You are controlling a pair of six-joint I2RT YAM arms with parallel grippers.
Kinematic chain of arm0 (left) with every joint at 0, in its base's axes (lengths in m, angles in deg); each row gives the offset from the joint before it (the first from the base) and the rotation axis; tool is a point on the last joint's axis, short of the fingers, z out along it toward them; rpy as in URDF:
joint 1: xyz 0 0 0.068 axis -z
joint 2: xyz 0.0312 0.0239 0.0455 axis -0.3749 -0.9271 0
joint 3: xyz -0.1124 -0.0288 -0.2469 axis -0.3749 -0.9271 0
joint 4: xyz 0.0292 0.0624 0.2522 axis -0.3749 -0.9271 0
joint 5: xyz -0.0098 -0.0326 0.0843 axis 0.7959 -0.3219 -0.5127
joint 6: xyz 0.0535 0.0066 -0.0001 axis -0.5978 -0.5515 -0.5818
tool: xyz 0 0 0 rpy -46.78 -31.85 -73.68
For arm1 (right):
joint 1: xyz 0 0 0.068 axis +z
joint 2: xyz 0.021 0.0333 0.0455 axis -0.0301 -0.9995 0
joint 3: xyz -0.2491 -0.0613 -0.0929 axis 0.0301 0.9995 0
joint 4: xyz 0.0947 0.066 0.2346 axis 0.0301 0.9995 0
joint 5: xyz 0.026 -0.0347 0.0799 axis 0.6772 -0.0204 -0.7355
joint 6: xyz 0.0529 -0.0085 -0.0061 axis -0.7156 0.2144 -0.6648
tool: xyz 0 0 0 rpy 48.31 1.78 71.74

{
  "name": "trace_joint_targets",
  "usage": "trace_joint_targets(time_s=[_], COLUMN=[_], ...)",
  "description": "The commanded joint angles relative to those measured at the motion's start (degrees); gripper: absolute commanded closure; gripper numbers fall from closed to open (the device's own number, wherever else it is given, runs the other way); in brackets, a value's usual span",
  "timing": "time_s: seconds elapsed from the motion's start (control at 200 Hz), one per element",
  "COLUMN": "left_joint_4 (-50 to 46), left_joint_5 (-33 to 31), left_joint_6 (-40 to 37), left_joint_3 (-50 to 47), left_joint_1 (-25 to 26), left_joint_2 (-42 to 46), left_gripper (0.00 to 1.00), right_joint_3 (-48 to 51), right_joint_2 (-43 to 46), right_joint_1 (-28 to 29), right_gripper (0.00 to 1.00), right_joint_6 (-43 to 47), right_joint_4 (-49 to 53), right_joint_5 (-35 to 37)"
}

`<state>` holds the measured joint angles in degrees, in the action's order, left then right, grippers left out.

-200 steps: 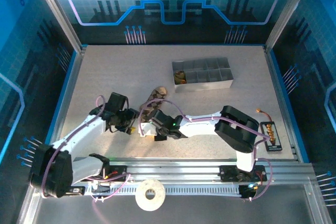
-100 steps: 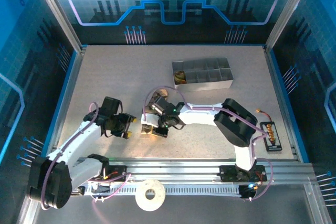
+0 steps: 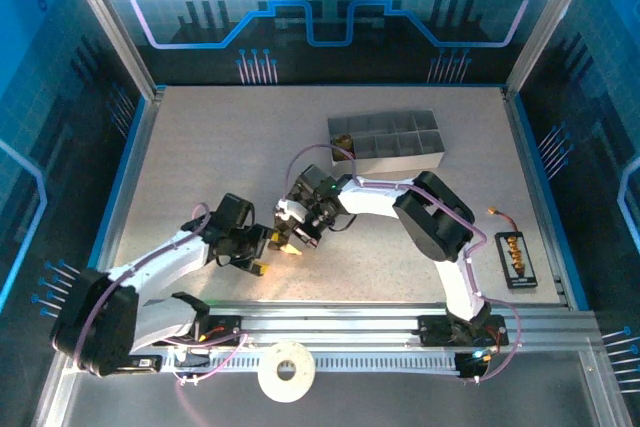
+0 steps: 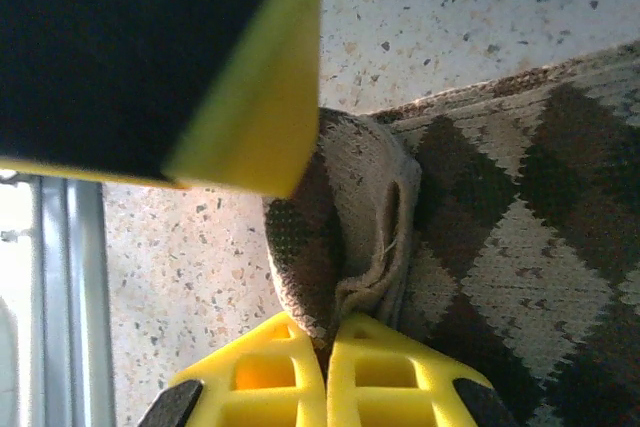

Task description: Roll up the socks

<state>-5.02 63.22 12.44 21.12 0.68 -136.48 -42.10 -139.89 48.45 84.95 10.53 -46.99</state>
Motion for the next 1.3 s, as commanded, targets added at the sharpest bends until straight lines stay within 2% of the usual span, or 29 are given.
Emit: trace_joint_targets(time_s=[0.0, 0.12, 0.21, 0.265, 0.45, 0.49, 0.565, 0.585, 0.72, 0.765, 0.87, 1.096, 1.296], left_joint_4=[3.7, 5.1, 5.1, 3.7, -2.8, -5.1, -8.9, -9.8, -14.9, -16.5, -18.4, -20.7, -20.5], left_joint_5=[-0.2, -0.8, -1.1, -1.4, -1.7, -1.8, -2.0, -2.0, -2.1, -1.9, -1.5, 0.1, 1.7], left_joint_6=[2.8, 3.2, 3.1, 3.4, 5.3, 5.9, 6.9, 7.1, 8.3, 8.6, 8.5, 6.7, 5.0], left_joint_3=[2.0, 3.2, 4.2, 4.7, 5.4, 5.8, 6.8, 7.0, 9.6, 10.5, 12.5, 16.1, 17.9], left_joint_1=[1.5, 2.5, 2.9, 3.0, 3.1, 3.0, 3.0, 3.0, 2.7, 2.5, 1.6, -1.0, -2.2], left_joint_2=[-3.8, -7.1, -9.0, -9.8, -11.0, -11.0, -11.0, -11.1, -12.1, -12.8, -14.7, -18.9, -21.5], left_gripper=[0.32, 0.33, 0.39, 0.49, 1.00, 1.00, 1.00, 1.00, 1.00, 1.00, 1.00, 1.00, 1.00], right_joint_3=[-0.2, -0.3, -0.2, 0.0, 0.8, 0.9, 2.6, 3.6, 14.9, 19.5, 28.2, 27.4, 21.1], right_joint_2=[-2.5, -3.0, -3.1, -3.2, -1.8, -0.9, 2.3, 3.5, 15.6, 19.9, 26.4, 22.4, 16.4], right_joint_1=[-0.7, -1.2, -1.2, -1.4, -1.4, -0.9, 0.0, 0.2, 2.8, 4.6, 9.9, 17.7, 18.3], right_gripper=[1.00, 1.00, 1.00, 1.00, 1.00, 0.98, 0.69, 0.65, 0.53, 0.51, 0.38, 0.37, 0.44], right_joint_6=[-2.6, -2.8, -2.8, -2.9, -1.5, 0.0, 2.9, 3.5, 8.2, 11.2, 17.6, 22.3, 21.1], right_joint_4=[3.1, 3.2, 3.3, 3.1, 2.6, 3.2, 2.5, 1.5, -11.6, -16.8, -26.7, -28.8, -28.5], right_joint_5=[-4.9, -6.4, -6.8, -7.2, -8.9, -7.3, -2.1, -0.3, 13.0, 18.1, 29.1, 43.9, 46.3])
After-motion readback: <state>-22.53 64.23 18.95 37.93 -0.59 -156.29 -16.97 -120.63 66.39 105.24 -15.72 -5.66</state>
